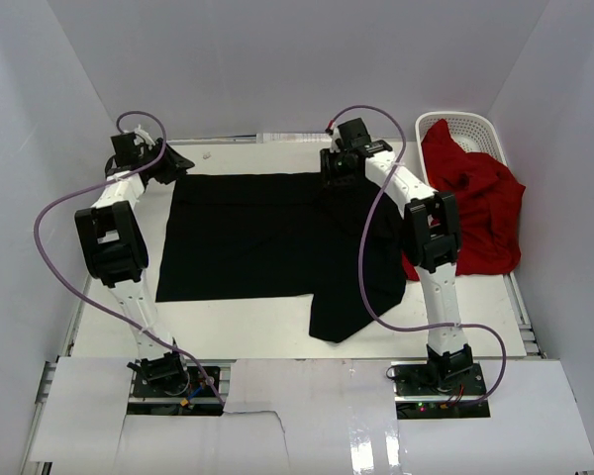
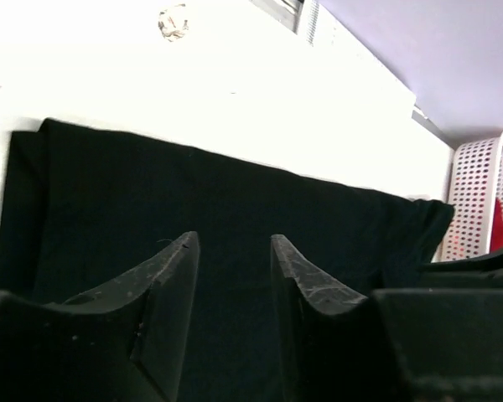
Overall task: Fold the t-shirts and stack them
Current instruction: Fold the flattened tshirt in 1/3 of the way
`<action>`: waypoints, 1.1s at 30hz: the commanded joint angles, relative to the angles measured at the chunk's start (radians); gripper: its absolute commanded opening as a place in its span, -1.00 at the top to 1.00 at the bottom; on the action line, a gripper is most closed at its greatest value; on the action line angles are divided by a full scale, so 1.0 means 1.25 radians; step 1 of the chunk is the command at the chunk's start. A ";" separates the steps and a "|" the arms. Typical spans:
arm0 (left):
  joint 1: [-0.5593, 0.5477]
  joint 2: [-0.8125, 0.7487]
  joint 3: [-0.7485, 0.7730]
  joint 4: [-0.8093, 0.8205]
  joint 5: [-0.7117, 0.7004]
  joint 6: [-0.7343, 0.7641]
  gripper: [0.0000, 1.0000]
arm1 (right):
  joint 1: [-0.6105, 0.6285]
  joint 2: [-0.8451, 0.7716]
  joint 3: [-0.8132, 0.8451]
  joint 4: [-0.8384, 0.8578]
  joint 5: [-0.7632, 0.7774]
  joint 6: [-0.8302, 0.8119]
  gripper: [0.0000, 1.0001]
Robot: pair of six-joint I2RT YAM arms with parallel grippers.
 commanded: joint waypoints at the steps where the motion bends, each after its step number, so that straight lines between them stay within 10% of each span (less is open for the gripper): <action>1: -0.005 0.003 0.035 0.033 -0.014 0.036 -0.01 | -0.036 -0.002 0.065 0.024 -0.006 0.020 0.29; 11: -0.021 0.087 0.101 0.038 0.008 0.056 0.01 | -0.064 0.077 0.107 0.048 -0.083 0.037 0.84; 33: -0.072 0.180 0.190 -0.102 -0.301 0.171 0.15 | -0.096 0.116 0.028 0.075 -0.076 0.077 0.85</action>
